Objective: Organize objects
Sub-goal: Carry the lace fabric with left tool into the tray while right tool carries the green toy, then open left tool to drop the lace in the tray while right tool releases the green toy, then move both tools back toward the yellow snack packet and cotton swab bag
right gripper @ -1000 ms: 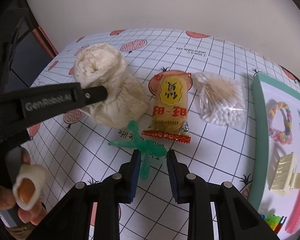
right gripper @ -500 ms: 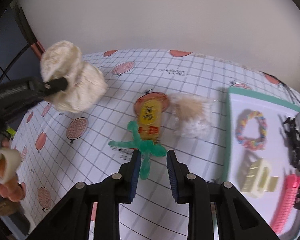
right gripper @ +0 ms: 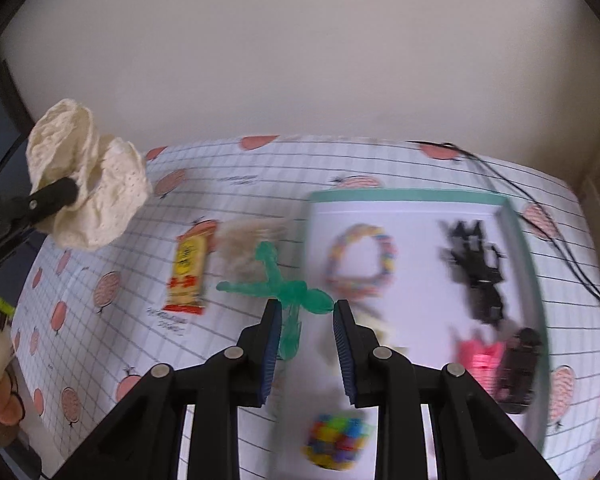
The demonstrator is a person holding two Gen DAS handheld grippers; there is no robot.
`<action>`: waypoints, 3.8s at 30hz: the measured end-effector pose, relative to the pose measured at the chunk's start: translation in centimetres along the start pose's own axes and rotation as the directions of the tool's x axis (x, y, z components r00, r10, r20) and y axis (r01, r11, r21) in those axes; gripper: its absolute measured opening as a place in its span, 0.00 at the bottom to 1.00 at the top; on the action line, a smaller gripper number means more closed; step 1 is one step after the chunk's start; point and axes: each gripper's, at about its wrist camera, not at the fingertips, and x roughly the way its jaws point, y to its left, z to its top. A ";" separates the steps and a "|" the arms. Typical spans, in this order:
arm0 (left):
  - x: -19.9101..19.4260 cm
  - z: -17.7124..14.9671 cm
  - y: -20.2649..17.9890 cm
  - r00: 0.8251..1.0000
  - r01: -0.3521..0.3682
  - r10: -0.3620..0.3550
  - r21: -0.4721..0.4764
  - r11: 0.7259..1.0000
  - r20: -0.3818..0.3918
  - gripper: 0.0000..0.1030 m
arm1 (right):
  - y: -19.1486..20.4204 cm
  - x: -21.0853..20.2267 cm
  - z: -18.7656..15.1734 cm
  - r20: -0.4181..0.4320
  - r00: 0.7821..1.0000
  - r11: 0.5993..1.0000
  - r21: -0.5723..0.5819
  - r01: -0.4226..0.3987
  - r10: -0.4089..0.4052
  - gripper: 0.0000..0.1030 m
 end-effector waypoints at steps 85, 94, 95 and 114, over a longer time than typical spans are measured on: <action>10.0 -3.5 -7.3 0.979 0.060 -0.041 0.090 0.994 -0.198 0.49 | -8.2 2.0 0.6 -0.019 0.992 0.987 0.096 0.130 -0.129 0.36; 10.3 -2.5 -2.6 0.980 -0.061 0.064 0.020 0.998 -0.189 0.58 | -7.1 2.0 0.7 -0.002 0.993 0.989 0.085 0.119 -0.119 0.56; 10.3 -2.4 -2.1 0.980 -0.072 0.073 0.014 0.997 -0.185 0.61 | -7.1 2.0 0.7 0.000 0.993 0.989 0.085 0.117 -0.117 0.60; 9.2 -1.2 3.4 0.977 -0.176 0.165 -0.073 0.982 -0.133 1.00 | -5.2 2.5 0.8 0.045 0.991 0.989 0.083 0.120 -0.124 1.00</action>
